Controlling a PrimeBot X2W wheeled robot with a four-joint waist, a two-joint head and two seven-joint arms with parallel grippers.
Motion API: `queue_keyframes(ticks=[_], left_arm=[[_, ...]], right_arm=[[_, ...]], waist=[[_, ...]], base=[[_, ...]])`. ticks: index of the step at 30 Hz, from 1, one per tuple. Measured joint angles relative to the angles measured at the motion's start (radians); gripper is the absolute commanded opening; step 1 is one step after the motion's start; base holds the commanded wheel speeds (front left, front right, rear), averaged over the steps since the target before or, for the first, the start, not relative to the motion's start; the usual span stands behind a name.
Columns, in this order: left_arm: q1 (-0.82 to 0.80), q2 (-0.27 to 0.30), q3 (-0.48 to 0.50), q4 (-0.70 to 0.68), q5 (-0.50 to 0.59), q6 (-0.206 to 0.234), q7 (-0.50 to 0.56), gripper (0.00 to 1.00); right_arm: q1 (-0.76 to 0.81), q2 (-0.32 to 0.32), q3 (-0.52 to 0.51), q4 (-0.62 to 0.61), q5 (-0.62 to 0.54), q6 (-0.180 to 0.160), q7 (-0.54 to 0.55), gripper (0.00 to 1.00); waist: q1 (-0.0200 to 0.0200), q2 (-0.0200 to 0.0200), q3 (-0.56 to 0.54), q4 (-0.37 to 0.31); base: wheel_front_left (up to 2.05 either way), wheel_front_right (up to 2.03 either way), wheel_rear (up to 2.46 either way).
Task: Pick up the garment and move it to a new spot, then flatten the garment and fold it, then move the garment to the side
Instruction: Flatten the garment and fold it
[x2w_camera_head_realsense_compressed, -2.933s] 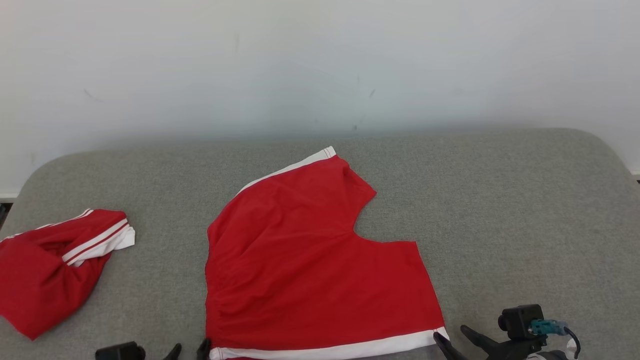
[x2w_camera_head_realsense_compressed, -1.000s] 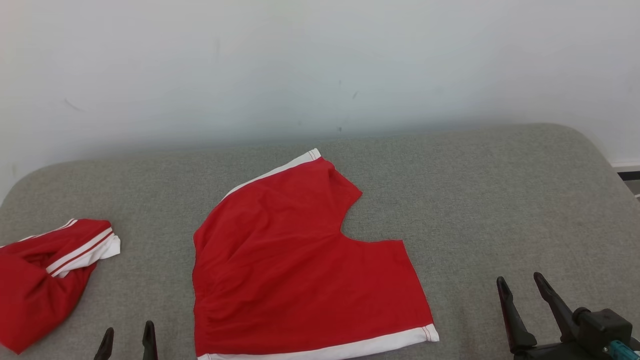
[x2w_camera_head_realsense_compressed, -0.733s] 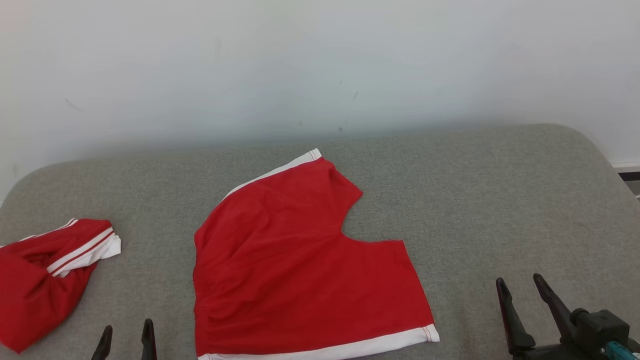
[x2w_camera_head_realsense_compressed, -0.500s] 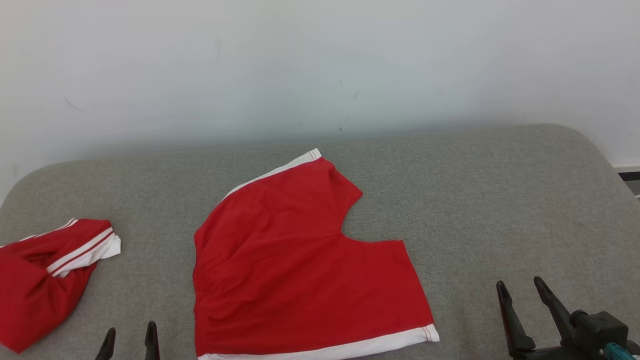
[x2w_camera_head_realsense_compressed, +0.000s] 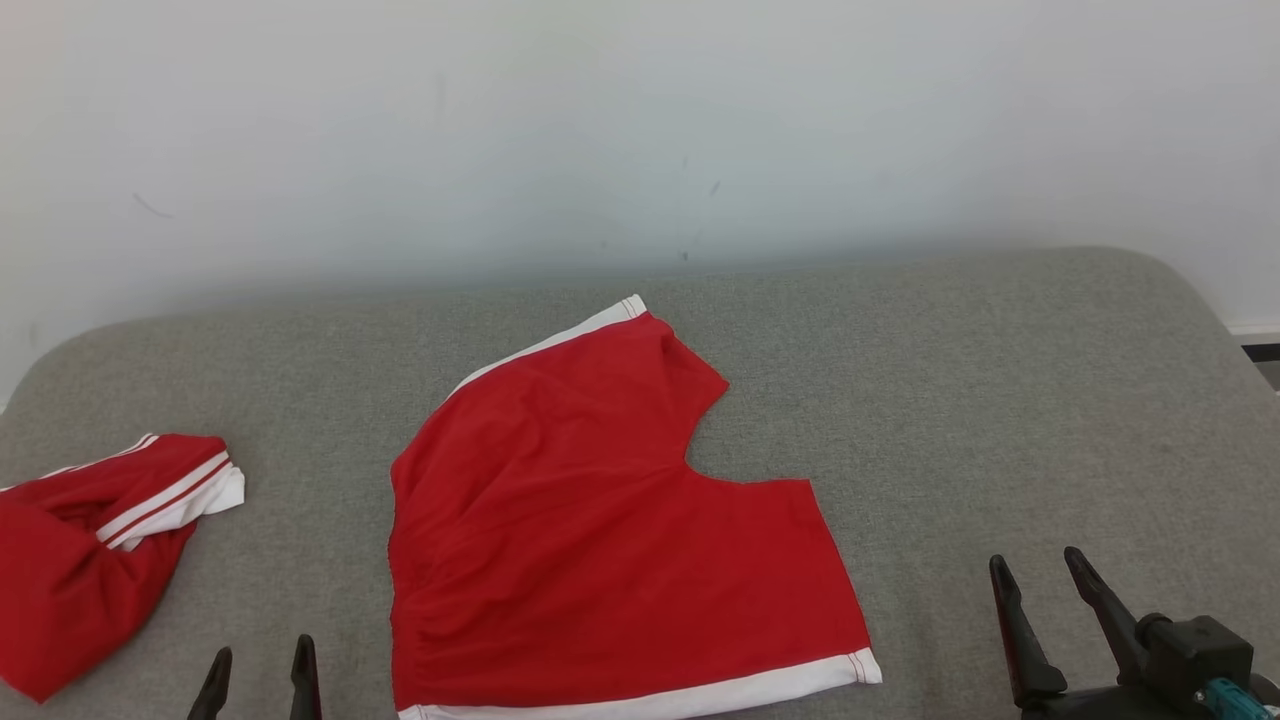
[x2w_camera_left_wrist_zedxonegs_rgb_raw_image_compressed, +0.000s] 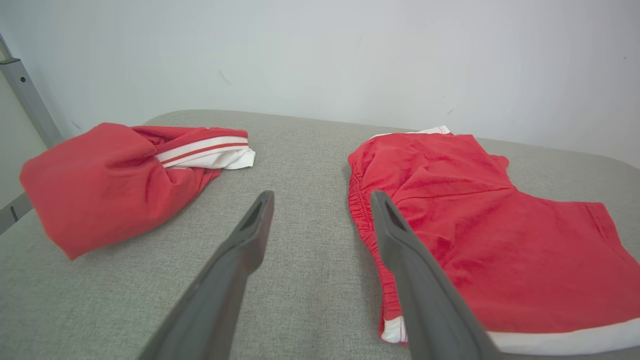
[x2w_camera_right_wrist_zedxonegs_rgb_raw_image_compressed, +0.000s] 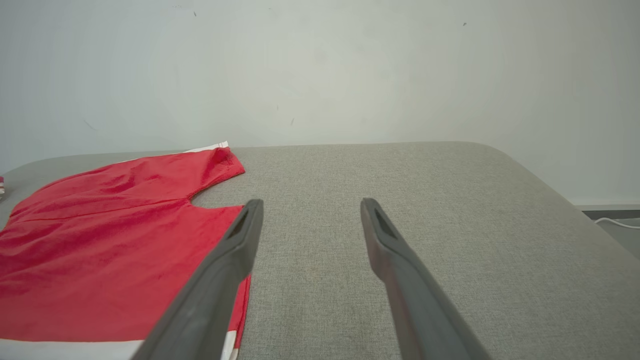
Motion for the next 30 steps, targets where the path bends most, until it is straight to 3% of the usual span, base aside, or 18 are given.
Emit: queue_keyframes(ticks=[22,30], left_arm=[[0.000,-0.011,0.019,-0.026,0.018,0.000,0.051,1.00],[-0.005,-0.011,-0.026,-0.027,0.018,-0.021,0.080,1.00]], right_arm=[[0.000,0.010,-0.015,-0.009,-0.025,0.000,0.035,1.00],[0.002,0.019,-0.008,-0.012,-0.025,0.000,0.051,1.00]], waist=[[0.0000,0.0000,-0.004,0.011],[0.0000,0.0000,-0.004,0.019]], base=[[0.00,0.00,0.00],[0.00,0.00,0.00]])
